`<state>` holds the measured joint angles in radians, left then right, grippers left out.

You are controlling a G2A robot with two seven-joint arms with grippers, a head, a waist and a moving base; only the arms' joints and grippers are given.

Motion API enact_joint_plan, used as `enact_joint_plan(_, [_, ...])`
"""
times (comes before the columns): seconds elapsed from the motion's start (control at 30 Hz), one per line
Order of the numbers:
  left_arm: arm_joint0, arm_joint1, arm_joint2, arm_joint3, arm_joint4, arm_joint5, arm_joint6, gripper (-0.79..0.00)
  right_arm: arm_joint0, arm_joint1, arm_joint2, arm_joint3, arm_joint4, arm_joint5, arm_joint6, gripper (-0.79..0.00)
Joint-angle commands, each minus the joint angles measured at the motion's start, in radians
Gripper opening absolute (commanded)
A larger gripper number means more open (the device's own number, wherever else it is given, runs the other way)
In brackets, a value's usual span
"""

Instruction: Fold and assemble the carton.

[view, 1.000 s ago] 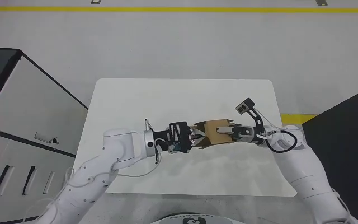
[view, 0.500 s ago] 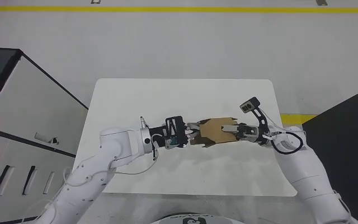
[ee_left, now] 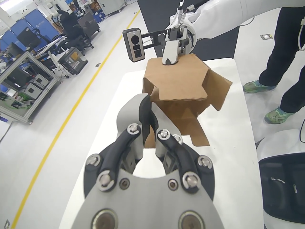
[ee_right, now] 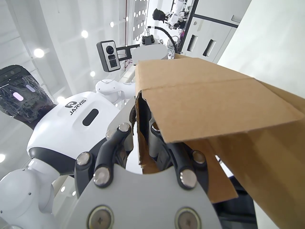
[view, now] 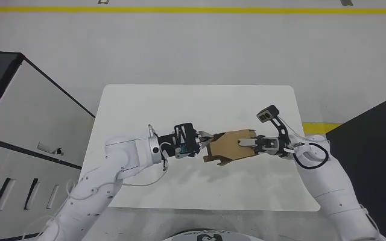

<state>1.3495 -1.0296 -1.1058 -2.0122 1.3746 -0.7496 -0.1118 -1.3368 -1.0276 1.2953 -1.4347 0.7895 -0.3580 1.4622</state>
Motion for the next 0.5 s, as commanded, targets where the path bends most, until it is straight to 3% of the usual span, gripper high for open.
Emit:
enact_joint_plan(0.0, [-0.003, 0.0, -0.002, 0.005, 0.002, 0.003, 0.002, -0.785, 0.0, 0.001, -0.001, -0.004, -0.001, 0.005, 0.005, -0.785])
enact_joint_plan(0.47, [-0.027, -0.002, 0.01, 0.02, 0.035, 0.011, 0.003, -0.785, 0.014, 0.007, -0.009, -0.008, -0.028, 0.047, 0.047, -0.785])
